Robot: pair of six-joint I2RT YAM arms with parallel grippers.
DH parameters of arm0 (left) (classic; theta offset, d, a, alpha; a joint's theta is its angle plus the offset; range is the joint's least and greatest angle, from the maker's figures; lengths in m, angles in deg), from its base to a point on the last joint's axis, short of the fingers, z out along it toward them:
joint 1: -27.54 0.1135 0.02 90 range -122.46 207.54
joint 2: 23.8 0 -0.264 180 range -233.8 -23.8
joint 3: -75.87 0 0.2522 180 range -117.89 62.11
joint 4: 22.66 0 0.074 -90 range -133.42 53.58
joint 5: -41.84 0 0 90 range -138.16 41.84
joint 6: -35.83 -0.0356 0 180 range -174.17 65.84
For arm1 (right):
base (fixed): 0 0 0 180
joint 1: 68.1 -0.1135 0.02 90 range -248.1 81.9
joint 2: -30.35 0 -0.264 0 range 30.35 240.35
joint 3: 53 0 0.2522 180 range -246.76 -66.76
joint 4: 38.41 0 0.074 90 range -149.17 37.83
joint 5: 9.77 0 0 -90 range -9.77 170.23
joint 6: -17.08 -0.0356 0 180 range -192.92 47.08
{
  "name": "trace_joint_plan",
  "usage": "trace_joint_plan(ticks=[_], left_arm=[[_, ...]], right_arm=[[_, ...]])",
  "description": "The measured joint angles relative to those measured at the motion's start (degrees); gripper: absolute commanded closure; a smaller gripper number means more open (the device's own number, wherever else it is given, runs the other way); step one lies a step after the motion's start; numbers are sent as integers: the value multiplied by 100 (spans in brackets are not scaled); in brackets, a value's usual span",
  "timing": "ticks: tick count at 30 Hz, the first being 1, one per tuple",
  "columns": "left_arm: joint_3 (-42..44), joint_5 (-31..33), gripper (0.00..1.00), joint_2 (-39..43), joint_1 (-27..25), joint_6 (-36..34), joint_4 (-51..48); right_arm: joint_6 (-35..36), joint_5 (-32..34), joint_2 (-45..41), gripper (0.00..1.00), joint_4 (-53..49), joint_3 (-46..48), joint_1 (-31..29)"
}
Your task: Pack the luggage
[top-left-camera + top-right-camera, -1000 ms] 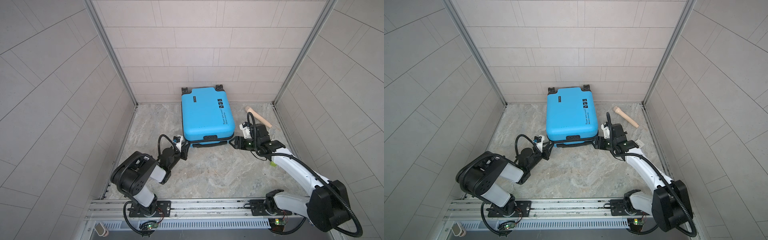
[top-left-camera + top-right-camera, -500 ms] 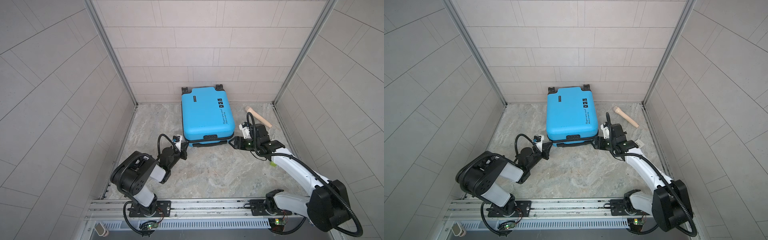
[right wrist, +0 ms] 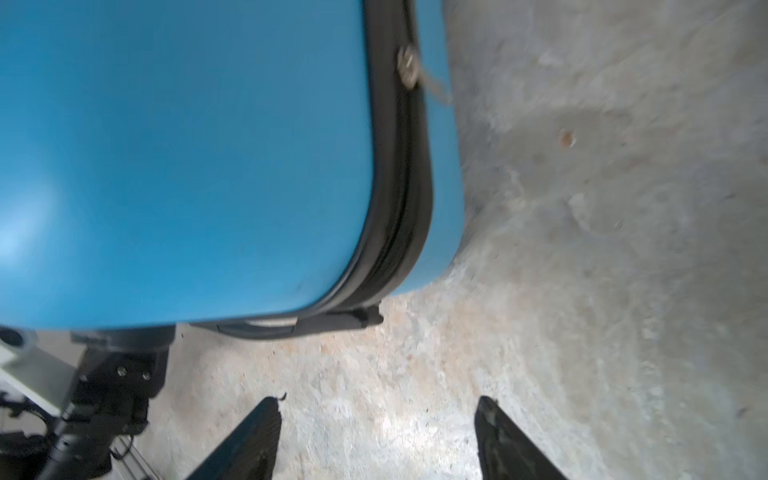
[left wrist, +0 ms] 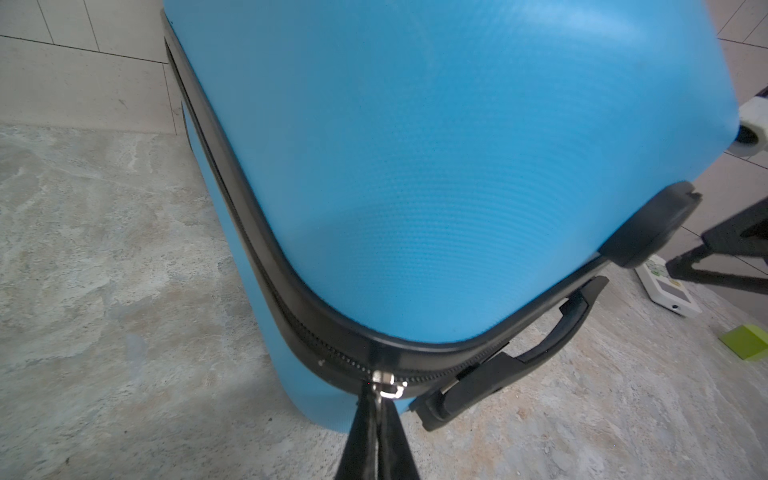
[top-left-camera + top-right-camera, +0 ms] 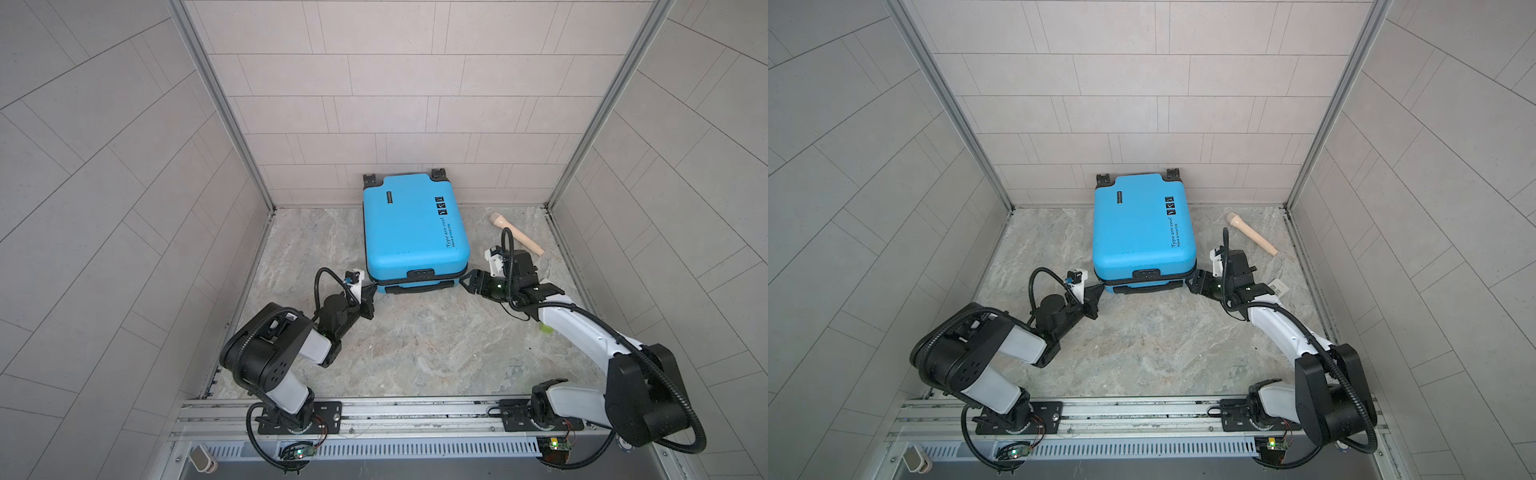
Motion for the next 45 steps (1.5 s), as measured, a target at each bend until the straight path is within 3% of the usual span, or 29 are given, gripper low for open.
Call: trace_joint_plan(ticks=[10,17,23,27,31,34,37,45], left_arm=[[-37,-175,100,2,31,107,-57],[-114,-216,100,92,55,164,-323],[-216,-299,100,356,79,122,-861],[-262,-319,100,422,85,101,-1047],[-271,-328,100,424,85,96,-1073],[-273,-330,100,431,85,94,-1088],[-275,-328,100,433,81,96,-1095],[-278,-267,100,514,35,96,-1215]], right_arm=[[-612,-667,411,18,1519,-63,562],[-1615,-1003,1019,18,3230,216,807],[-2063,-785,1220,39,3359,284,909],[-2319,-411,813,40,3504,1123,872],[-2503,83,227,39,3418,1893,234],[-2579,428,164,47,3611,1902,-634],[-2767,713,492,50,4131,1805,-1294],[-3418,1451,1764,51,5602,1786,-2118]])
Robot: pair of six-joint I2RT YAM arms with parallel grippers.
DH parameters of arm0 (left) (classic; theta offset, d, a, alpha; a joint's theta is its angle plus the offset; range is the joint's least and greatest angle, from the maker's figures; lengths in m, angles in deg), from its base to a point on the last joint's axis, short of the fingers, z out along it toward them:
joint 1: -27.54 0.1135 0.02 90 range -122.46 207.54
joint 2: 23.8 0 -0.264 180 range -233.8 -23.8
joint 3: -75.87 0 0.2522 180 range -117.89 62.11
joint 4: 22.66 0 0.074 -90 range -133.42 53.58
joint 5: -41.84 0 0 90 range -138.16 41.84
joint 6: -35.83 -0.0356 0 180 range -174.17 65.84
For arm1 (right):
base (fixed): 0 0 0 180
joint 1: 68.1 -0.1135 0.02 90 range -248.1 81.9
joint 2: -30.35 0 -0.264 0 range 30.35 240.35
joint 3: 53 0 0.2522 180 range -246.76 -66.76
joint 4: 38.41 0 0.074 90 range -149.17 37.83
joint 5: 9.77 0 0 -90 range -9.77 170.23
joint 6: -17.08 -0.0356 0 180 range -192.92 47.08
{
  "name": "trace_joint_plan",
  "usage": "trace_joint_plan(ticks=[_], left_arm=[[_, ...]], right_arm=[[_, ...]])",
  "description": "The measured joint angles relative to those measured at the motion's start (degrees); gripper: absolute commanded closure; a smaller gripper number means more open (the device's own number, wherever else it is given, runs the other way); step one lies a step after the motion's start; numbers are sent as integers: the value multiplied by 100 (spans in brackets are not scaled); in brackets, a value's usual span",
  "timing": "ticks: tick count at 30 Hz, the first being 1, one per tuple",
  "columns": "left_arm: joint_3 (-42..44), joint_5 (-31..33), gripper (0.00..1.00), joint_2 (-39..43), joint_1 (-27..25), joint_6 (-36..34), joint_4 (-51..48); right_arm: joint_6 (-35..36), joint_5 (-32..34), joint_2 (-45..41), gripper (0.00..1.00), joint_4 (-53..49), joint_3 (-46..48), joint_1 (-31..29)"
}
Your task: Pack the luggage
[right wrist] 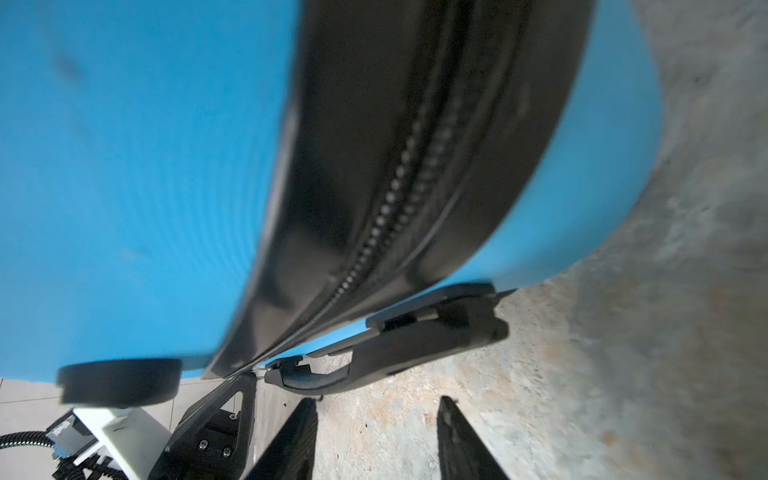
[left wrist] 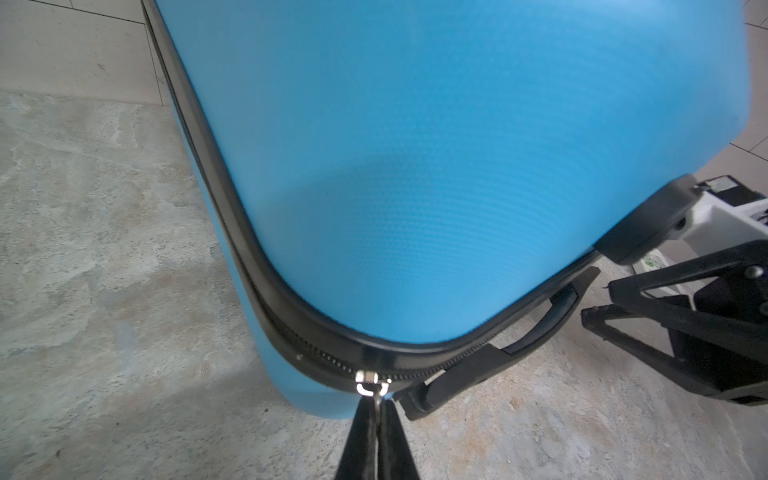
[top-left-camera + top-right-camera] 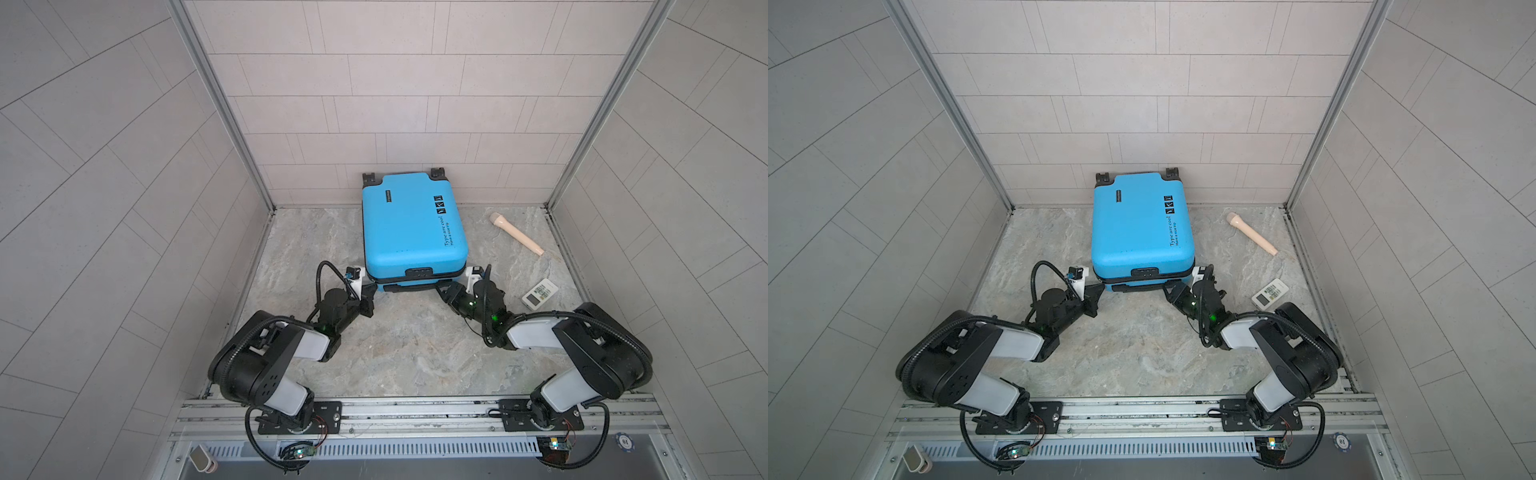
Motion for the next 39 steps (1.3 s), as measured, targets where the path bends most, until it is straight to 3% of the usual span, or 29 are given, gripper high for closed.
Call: trace_joint_plan(ticks=[8,17,19,24,33,39], left_arm=[[0,35,100,7,-20,0,-7],[0,42,100,7,-24,2,-4],[0,42,100,7,-26,2,-4],[-7,37,100,4,-52,0,2],[-57,125,100,140,-210,-76,-225],[-149,380,100,605,-367,-151,-975]], right_arm=[[-452,549,839,53,1314,-15,-321],[-1019,1049,1982,62,2979,-57,-452],[-1069,1147,2009,69,3049,-57,-505],[-1853,1250,2052,100,3150,-52,-531],[-1993,1545,2380,100,3451,-223,-549],[-1998,1823,2481,100,3598,-240,-662]])
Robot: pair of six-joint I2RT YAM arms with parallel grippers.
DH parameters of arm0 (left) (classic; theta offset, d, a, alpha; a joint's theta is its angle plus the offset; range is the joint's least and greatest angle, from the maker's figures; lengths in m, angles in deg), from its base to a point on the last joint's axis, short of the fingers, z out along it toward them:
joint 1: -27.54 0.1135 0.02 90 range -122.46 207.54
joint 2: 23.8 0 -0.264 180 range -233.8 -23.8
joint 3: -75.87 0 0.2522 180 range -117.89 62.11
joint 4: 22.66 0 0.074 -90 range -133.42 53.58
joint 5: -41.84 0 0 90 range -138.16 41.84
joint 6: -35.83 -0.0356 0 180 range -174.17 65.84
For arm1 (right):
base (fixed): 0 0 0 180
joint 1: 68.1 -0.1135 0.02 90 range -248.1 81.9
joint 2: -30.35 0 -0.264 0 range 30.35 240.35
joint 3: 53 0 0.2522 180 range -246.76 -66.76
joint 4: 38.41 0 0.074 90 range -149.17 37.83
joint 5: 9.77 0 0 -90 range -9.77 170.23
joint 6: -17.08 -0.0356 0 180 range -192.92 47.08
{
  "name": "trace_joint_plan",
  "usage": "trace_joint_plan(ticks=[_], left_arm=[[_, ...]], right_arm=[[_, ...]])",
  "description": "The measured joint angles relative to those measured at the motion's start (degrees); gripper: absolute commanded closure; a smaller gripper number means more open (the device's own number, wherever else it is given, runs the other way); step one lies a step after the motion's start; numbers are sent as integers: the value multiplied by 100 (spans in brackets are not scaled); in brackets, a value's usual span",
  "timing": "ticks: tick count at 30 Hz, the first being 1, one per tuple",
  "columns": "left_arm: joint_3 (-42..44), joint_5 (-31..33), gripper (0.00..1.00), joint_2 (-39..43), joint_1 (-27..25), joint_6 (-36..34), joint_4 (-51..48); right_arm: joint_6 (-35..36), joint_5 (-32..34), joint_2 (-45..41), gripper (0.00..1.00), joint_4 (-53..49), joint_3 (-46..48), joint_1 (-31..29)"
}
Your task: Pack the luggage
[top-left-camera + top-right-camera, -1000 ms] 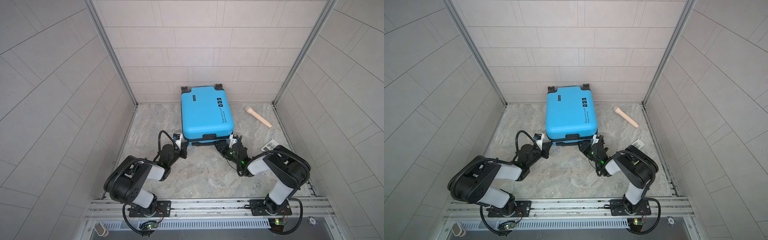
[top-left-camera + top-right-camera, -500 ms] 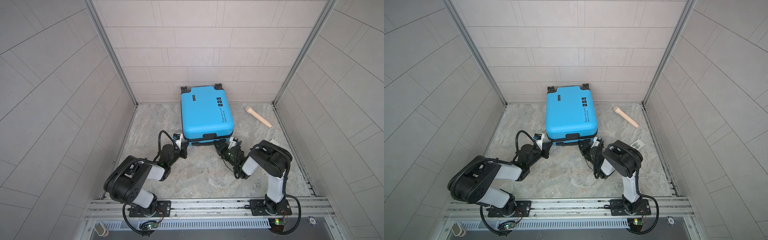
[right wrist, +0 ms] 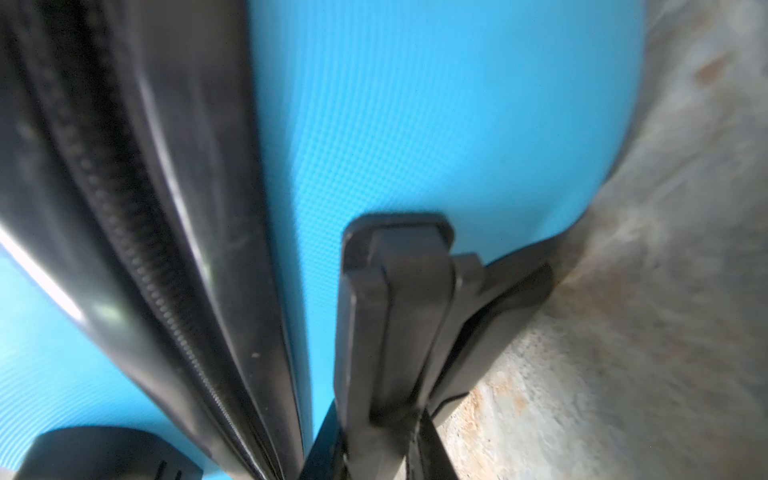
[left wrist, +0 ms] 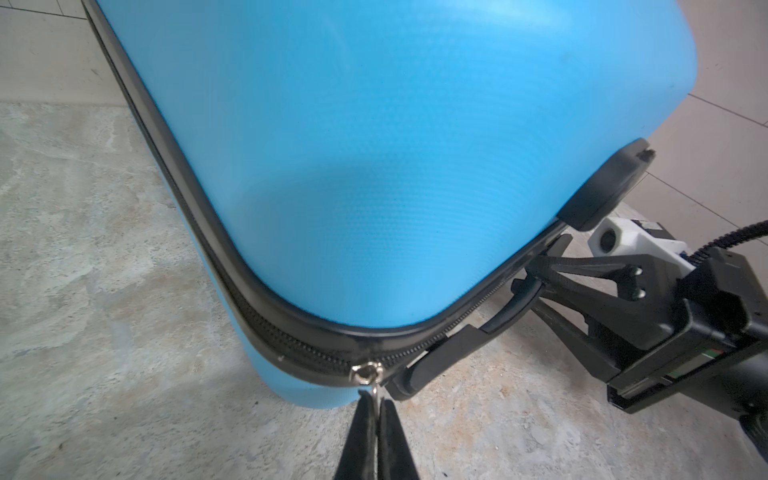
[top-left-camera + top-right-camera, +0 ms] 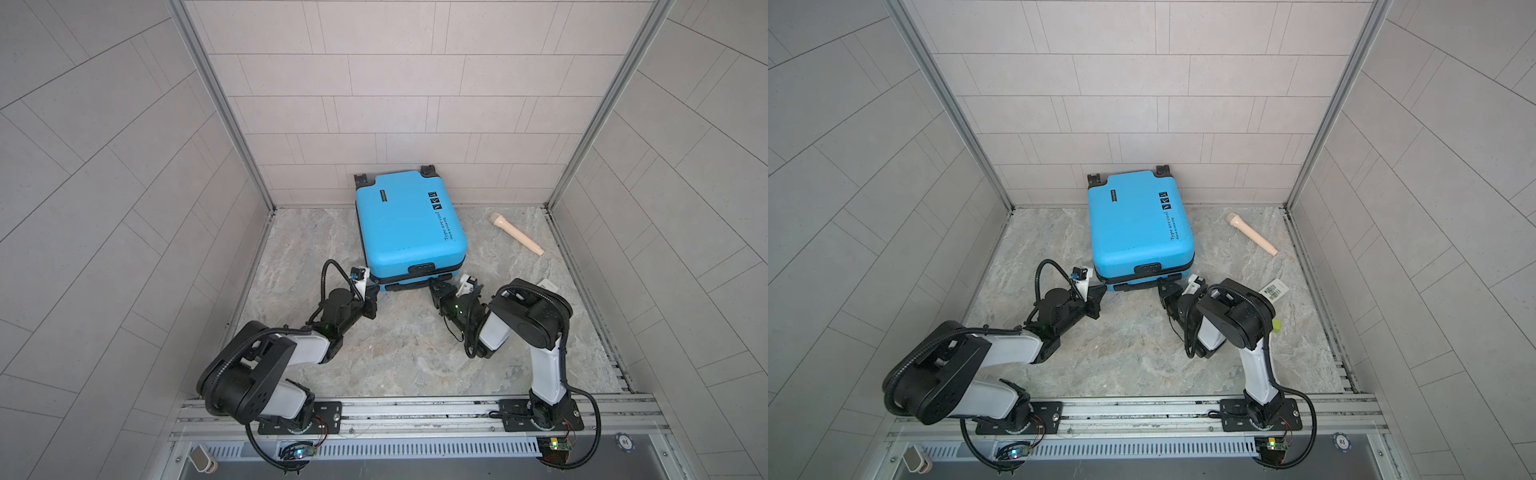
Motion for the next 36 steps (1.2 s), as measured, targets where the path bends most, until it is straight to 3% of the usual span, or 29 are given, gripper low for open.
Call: trace_joint_plan(ticks=[12,25,36], left_arm=[[-413,629,100,282,-461,-59,-1143],[-907,1128,100,-179,-1082,-101,-1392],[-999,1318,100,-175,-1241,-146,-1567]], right_arm=[[-4,507,177,100,181,-90,-149],[-61,1305,240,100,313,-70,-166],[-79,1572,330,100,444,-74,-225]])
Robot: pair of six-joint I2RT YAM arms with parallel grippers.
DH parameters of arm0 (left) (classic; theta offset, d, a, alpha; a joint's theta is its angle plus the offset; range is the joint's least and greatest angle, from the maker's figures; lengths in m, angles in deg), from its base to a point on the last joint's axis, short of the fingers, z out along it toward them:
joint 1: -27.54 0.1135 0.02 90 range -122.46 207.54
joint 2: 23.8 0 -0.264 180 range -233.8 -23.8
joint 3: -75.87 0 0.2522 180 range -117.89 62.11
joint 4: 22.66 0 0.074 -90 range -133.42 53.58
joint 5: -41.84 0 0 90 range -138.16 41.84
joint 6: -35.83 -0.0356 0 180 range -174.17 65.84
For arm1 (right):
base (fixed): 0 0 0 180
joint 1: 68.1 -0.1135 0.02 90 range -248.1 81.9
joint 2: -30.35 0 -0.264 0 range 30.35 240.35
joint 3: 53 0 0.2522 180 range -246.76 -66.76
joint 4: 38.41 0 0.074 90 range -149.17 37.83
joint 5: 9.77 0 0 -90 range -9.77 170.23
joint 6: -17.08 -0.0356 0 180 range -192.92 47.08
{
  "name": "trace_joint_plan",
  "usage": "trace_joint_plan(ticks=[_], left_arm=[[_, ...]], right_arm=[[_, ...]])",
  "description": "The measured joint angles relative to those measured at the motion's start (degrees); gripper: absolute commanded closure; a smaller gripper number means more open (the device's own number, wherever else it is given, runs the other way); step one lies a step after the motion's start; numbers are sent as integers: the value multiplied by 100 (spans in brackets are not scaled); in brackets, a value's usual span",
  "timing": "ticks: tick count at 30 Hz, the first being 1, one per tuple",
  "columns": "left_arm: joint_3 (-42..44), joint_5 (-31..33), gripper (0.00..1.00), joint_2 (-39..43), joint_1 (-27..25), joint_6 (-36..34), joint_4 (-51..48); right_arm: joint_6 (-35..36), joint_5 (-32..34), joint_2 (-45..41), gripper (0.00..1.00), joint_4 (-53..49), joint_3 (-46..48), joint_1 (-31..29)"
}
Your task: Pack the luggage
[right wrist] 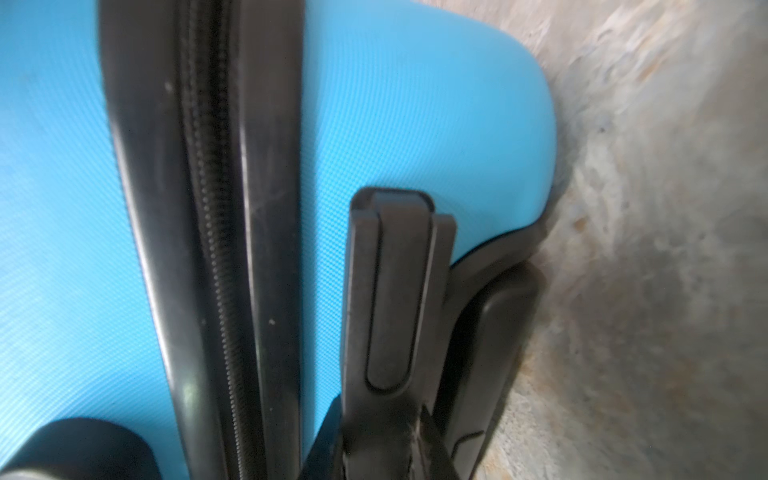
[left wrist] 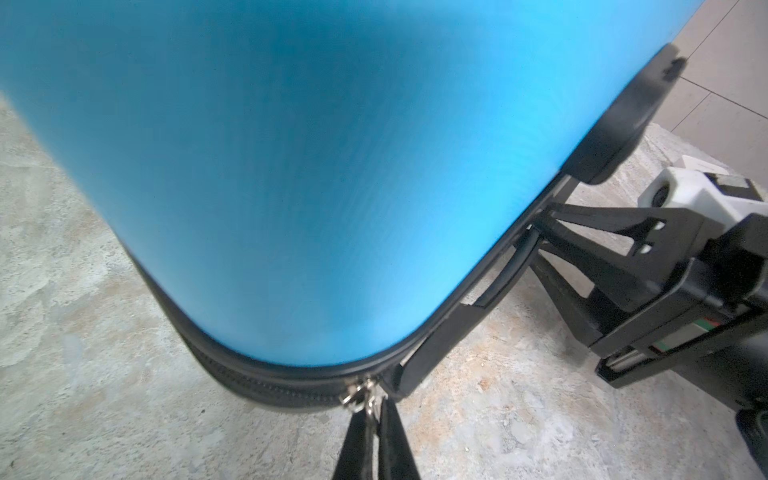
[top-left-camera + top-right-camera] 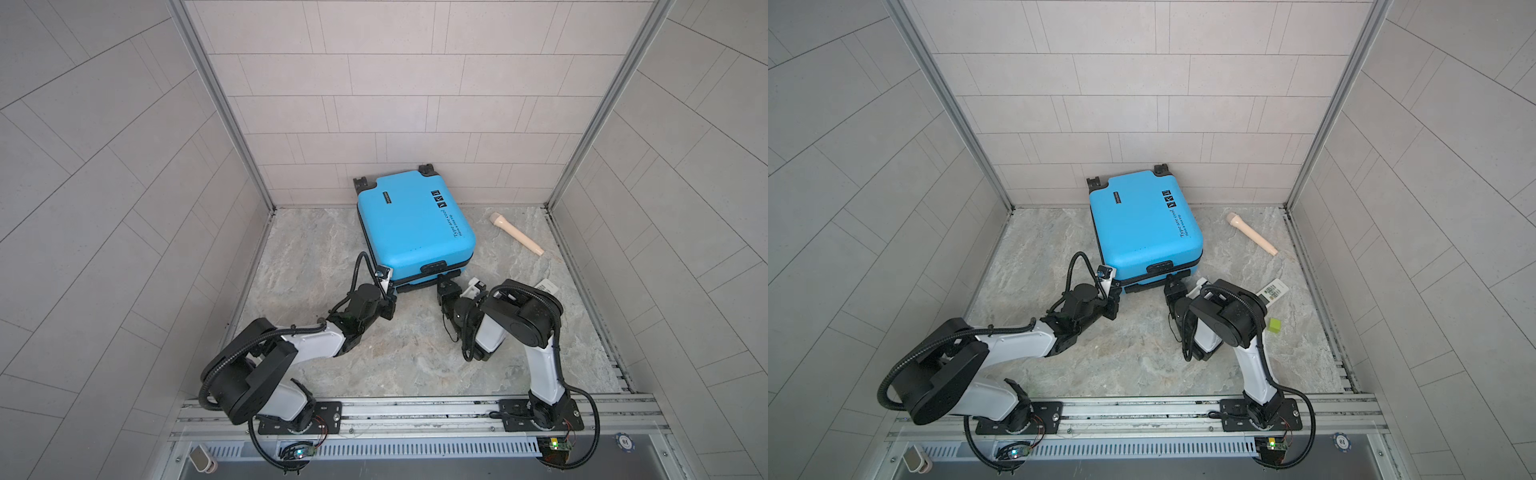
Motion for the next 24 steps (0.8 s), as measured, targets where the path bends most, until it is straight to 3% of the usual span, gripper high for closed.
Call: trace_joint_plan(ticks=[8,15,21,24], left_arm=[[306,315,100,249,-96,20,227],[769,267,100,505,-70,170,726],[866,-160,100,1025,48,275,280],[688,-1091,100,1217,-109,352,190]], right_arm=[[0,131,28,100,35,-20,-120],[157,-212,-258,100,-293,107,-131],[243,-417,-214,100,-245,114,-125],[258,-743,-87,100,-177,-28,-177]])
